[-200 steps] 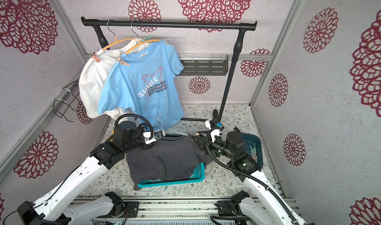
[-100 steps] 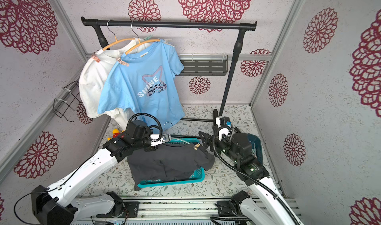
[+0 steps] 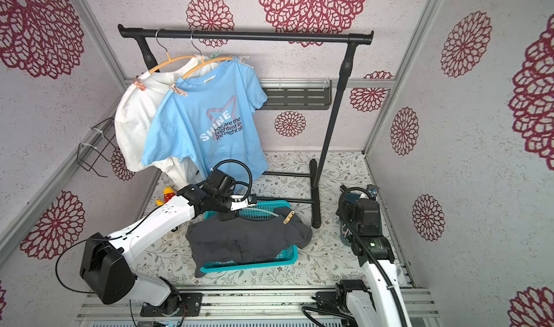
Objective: Use clothespins to secure the t-shirt on both sides of the hanger
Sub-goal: Place the hanger in the basket.
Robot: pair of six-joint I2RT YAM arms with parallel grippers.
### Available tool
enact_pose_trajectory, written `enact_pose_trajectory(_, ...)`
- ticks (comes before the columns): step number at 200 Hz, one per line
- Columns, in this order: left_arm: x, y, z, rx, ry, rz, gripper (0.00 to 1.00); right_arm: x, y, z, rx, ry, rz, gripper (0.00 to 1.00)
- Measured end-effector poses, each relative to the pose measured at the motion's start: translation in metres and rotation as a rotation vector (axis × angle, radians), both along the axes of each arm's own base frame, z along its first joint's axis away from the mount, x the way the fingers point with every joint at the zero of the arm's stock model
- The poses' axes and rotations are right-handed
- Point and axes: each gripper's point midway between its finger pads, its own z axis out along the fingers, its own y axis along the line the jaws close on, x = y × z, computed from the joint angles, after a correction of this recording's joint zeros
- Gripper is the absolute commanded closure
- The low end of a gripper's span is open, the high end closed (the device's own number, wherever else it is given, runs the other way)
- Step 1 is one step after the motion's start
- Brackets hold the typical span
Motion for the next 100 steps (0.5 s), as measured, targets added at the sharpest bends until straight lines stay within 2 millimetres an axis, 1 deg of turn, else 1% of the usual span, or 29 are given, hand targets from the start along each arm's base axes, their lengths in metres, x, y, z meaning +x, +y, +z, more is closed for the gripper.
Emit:
enact_pose_trajectory(13,0.000,-0.001,-0.003,0.000,0.011,0.004,0.95,0.002,-0.012,-0.010,0.050,0.016,-0.052,0.22)
enact_pose_trajectory(30,0.001,-0.002,-0.011,0.011,0.038,0.016,0.94,0.004,-0.021,-0.017,0.102,0.019,-0.089,0.22)
enact_pose_trajectory(53,0.005,-0.002,-0.015,0.013,0.060,0.029,0.84,0.012,-0.029,-0.023,0.151,0.019,-0.122,0.22)
enact_pose_trajectory(58,0.006,-0.002,-0.015,0.010,0.059,0.033,0.80,0.013,-0.030,-0.026,0.159,0.025,-0.129,0.22)
enact_pose_trajectory(71,0.010,-0.001,-0.014,0.004,0.048,0.038,0.64,0.017,-0.034,-0.032,0.175,0.032,-0.149,0.23)
enact_pose_trajectory(88,0.018,0.002,-0.011,-0.009,0.034,0.066,0.48,0.019,-0.036,-0.042,0.202,0.050,-0.177,0.23)
enact_pose_trajectory(100,0.023,0.002,-0.008,-0.015,0.012,0.083,0.40,0.020,-0.037,-0.048,0.217,0.066,-0.193,0.24)
